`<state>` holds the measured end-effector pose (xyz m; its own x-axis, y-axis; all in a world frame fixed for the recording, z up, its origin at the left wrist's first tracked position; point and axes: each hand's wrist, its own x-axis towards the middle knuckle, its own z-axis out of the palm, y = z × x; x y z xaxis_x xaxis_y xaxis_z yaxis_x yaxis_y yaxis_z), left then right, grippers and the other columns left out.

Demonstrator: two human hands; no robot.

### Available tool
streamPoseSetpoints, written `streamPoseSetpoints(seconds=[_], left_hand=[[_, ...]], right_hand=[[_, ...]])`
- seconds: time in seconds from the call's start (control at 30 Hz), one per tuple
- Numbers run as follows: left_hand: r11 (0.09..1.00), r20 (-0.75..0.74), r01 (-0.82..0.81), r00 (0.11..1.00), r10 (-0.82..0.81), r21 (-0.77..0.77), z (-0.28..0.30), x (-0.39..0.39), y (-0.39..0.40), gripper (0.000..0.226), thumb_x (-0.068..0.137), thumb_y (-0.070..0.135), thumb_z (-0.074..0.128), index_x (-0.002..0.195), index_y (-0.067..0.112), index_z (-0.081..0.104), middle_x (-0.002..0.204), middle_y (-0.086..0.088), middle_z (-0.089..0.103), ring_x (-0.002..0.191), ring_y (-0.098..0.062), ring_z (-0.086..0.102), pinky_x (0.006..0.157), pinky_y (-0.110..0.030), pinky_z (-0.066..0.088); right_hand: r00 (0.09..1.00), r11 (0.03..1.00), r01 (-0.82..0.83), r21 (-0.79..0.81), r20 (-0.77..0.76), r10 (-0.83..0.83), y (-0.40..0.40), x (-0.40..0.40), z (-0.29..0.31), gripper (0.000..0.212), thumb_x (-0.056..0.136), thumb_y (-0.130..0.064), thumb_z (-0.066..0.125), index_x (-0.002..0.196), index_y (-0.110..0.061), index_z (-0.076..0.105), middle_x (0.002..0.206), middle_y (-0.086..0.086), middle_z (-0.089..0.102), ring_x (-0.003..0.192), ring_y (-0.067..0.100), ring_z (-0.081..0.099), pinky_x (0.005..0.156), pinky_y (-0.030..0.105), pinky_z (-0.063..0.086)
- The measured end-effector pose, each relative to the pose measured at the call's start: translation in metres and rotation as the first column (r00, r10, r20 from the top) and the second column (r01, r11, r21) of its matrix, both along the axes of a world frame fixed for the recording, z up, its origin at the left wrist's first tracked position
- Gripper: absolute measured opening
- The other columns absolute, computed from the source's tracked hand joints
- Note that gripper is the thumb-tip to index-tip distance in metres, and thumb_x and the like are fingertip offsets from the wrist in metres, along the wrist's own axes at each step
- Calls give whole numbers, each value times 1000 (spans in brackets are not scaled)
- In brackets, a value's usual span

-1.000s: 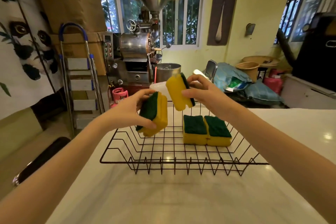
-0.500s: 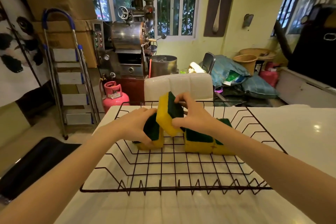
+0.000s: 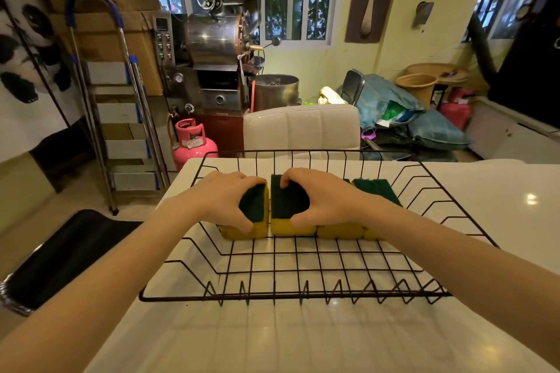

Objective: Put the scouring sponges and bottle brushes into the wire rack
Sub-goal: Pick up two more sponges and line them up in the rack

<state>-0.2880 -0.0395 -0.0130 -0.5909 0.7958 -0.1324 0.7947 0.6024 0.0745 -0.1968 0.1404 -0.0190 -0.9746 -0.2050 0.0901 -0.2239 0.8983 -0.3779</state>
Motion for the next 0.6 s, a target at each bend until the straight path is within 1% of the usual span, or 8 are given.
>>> streamPoseSetpoints(seconds=[0.1, 0.2, 0.33, 0.4, 0.5, 0.6], left_hand=[[1000, -23, 6, 1000, -6, 12, -1, 1, -1, 82, 68, 45, 66, 137, 29, 25, 130, 0, 47, 113, -18, 45, 95, -33, 39], [999, -38, 20, 999, -18, 31, -3, 2, -1, 80, 68, 45, 66, 136, 30, 27, 130, 2, 47, 113, -17, 46, 93, -32, 40], [998, -50, 44, 998, -41, 45, -3, 2, -1, 78, 68, 46, 66, 135, 30, 29, 130, 3, 48, 113, -17, 46, 91, -31, 40], [998, -55, 55, 997, -53, 41, -4, 1, -2, 77, 69, 47, 65, 135, 30, 29, 129, 4, 49, 112, -16, 46, 90, -31, 38], [998, -63, 60, 996, -59, 24, -5, 1, -1, 76, 71, 48, 64, 135, 30, 28, 128, 5, 48, 114, -15, 44, 87, -30, 33], [998, -59, 56, 997, -57, -18, -3, 2, 0, 76, 73, 48, 62, 137, 30, 25, 128, 3, 47, 116, -16, 41, 90, -31, 31]], right_hand=[[1000, 999, 0, 37, 12, 0, -2, -1, -3, 56, 72, -33, 68, 121, -18, 44, 105, -5, 45, 95, 14, 47, 67, 17, 42], [999, 1000, 7, 18, 31, -8, -1, -1, -4, 57, 73, -31, 68, 122, -17, 43, 106, -3, 45, 96, 14, 46, 70, 18, 43], [998, 1000, 0, -6, 57, 0, -1, -3, -4, 59, 73, -29, 68, 125, -17, 42, 112, -1, 47, 97, 13, 45, 70, 16, 41], [997, 1000, 1, -19, 74, 1, 0, -3, -4, 59, 74, -27, 68, 126, -17, 42, 119, 3, 50, 100, 14, 45, 76, 21, 43], [995, 1000, 8, -29, 98, -5, -1, -2, -2, 60, 75, -26, 68, 128, -16, 41, 123, 6, 50, 104, 15, 45, 83, 24, 44], [995, 999, 4, 33, 103, -7, -3, 2, 1, 61, 76, -29, 67, 130, -17, 40, 128, 7, 48, 114, 19, 43, 91, 28, 41]])
